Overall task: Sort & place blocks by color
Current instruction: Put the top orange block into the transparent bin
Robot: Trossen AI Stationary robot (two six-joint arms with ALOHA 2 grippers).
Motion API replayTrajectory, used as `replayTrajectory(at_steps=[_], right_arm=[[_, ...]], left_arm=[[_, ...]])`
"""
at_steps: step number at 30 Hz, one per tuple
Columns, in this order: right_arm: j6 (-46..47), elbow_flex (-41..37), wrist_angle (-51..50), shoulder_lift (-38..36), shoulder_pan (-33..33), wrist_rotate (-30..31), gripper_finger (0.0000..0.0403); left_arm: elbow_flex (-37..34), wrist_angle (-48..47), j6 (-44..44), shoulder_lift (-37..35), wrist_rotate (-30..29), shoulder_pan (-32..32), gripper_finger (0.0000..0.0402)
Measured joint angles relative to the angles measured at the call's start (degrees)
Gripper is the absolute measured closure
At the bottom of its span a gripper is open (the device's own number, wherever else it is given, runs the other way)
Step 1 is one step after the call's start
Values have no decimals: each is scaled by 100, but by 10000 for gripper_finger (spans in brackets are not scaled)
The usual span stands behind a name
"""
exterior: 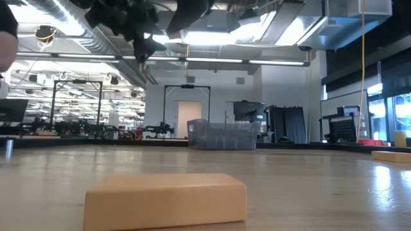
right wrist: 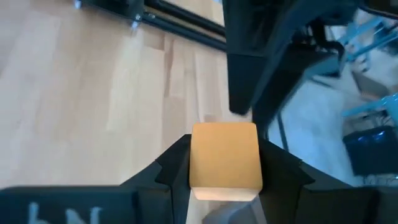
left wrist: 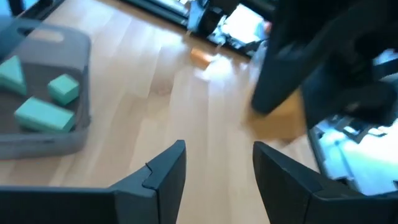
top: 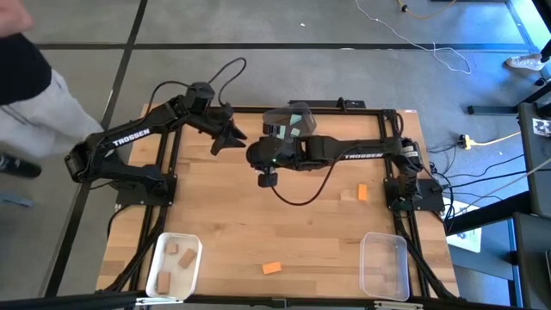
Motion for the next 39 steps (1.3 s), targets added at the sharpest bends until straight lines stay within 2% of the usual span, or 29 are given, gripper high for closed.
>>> replayTrajectory(at_steps=[8,12,21,29,31,34,39], right_arm=[[837,882,-1539,-20,-2,1,263],[1429,1300,-2271,-31,-2,1,263],[2938,1659,-3898,-26,-5,-44,263],[4248,1655,-5378,-20,-4,-554,263],[4431,1655,-5365,-20,-5,-760,263],[4528,1653,-5362,-23,-7,-1472,263],[4727,1546,-5356,-74,135,-1827,263]], left_arm=[[-2,-616,1354,-17,-286,-48,227],[-2,-736,1937,-17,-622,-231,227],[-2,-747,2417,-17,-1403,-689,227],[-2,-748,2857,-17,-1533,-1095,227],[-2,-750,2859,-17,-1526,-1174,227],[-2,-750,2859,-17,-1529,-1274,227],[-2,-758,2859,-17,-1530,-1397,227]])
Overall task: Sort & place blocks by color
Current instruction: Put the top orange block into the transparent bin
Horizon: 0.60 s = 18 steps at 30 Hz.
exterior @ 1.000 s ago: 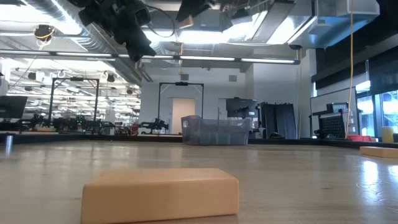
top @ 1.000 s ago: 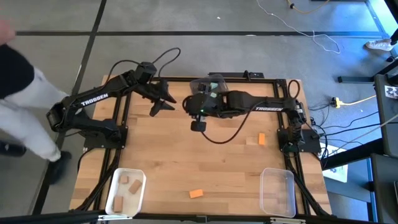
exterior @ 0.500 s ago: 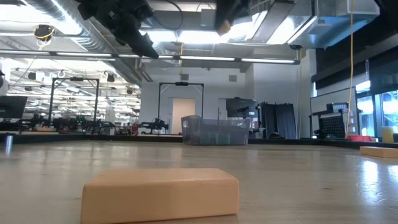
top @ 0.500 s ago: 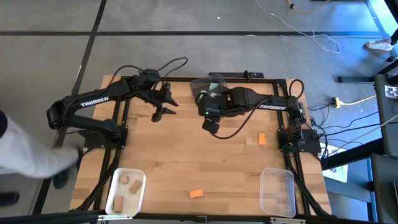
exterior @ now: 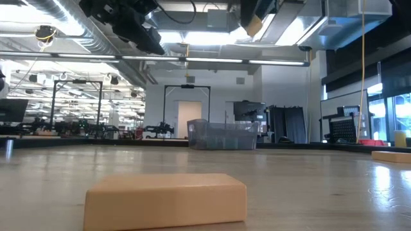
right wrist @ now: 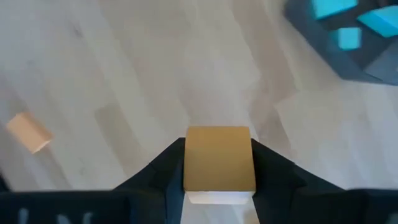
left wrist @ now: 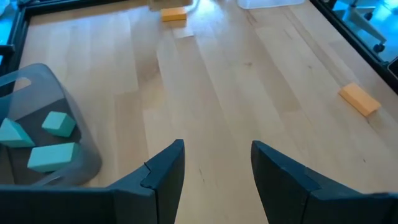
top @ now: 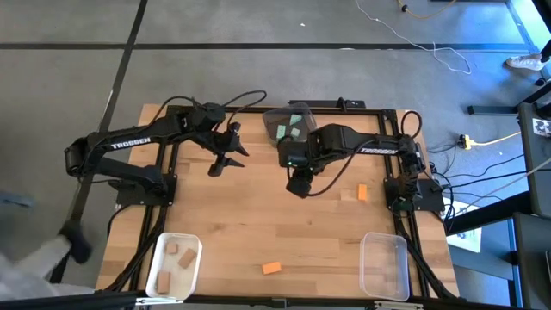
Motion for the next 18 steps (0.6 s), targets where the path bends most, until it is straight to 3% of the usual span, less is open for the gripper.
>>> replayTrajectory(at_steps=[3,13,18], right_arm=[[-97,0,-11,-55,125,-91,263],[-119,-61,26,-355,291,523,263],[417,-1282,-7,-1176,302,544,263]], left_arm=[[0,-7,-4,0,-3,-57,227],[0,-68,-163,-2,-1,-119,227],[0,-143,-197,-2,-1,-118,227]])
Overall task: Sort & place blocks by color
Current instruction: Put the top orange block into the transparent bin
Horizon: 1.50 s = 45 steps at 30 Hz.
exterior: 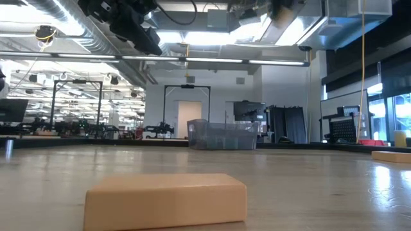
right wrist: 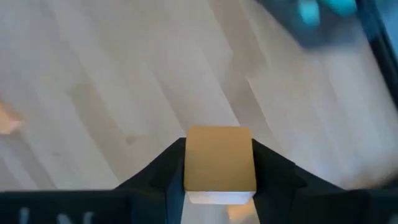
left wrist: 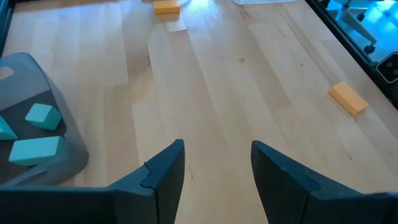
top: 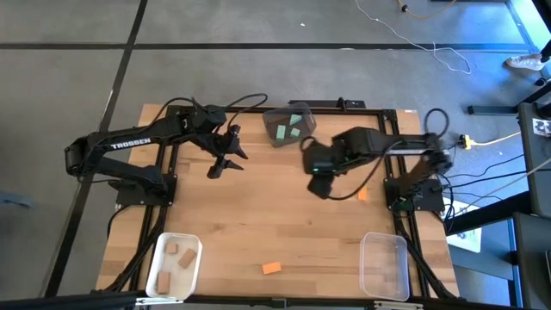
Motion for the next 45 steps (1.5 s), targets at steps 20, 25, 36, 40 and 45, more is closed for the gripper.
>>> replayTrajectory(at_steps=[20,25,36,40,45], right_arm=[[3826,-4646,1344,-2678,1431,-2816,263],[4395,-5114,2277,-2678,2053,-3419,263],[5850,-6195,3541,-2658,2978,-3858,263],[5940,-6517,3805,-2658,3016,-3844,263],[5883,-6894,4026,-2658,3015,-3851,263]], left_arm=[[0,-17,-17,0,-282,4,227],[0,-12,-134,0,-304,11,227],[0,34,-173,2,-456,11,227],[0,36,-256,2,-457,11,227],[0,34,-332,2,-463,11,227]])
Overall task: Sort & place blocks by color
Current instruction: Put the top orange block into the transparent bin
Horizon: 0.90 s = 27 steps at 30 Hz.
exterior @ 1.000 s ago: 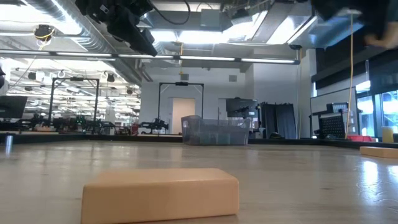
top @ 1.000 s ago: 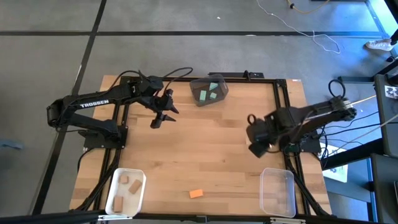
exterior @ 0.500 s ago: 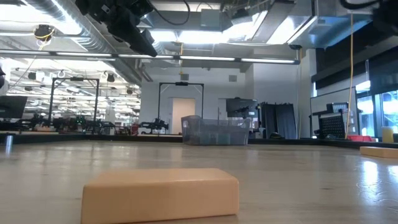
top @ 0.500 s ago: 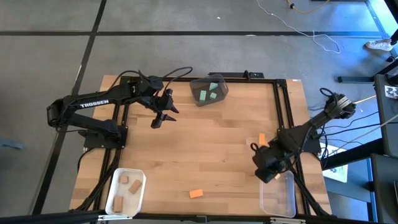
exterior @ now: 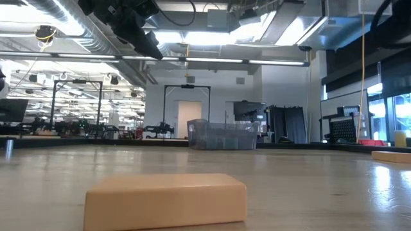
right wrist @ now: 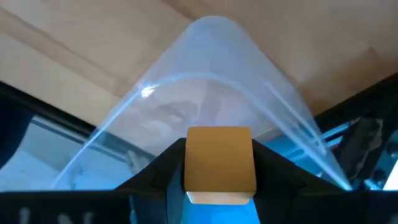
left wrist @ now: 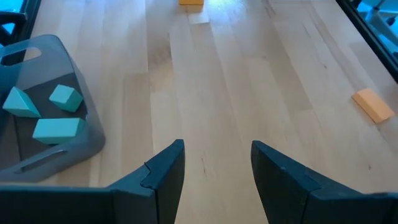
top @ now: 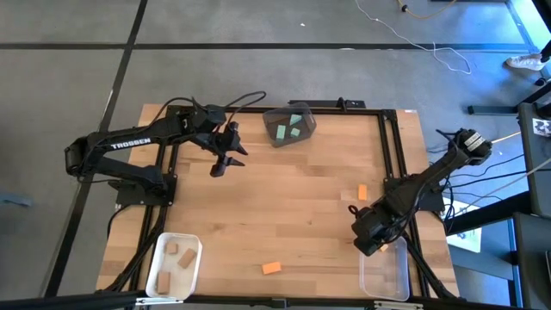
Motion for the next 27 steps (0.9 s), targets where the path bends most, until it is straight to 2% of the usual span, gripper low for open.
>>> replayTrajectory(at_steps=[8,27], right_arm=[[-108,-357,639,0,-1,3,263],[-116,-374,625,2,-3,250,245]], left_arm=[[0,0,-98,0,-127,0,227],[-1,-5,-96,0,-127,0,227]])
